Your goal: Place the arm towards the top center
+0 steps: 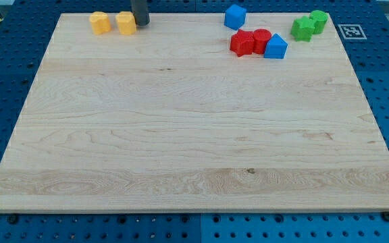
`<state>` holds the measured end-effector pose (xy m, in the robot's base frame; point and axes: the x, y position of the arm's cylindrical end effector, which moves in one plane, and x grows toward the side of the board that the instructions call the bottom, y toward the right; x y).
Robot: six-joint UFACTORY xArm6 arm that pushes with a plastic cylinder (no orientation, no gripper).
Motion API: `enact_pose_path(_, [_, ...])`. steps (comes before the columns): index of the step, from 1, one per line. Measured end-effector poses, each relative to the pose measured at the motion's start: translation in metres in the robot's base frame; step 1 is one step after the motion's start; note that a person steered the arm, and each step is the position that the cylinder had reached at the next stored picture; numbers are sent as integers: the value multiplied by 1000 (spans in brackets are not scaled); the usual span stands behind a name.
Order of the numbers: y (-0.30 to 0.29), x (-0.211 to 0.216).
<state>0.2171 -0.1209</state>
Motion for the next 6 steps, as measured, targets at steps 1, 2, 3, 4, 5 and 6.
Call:
enact_pose_path(1, [-7,0])
enact_pose_path(2, [-11,-1])
enact_pose_path(3, [6,-25])
enact_pose_path(4, [14,-25])
enact_pose_path(5, [26,-25])
enact_pose_path(6, [45,-25])
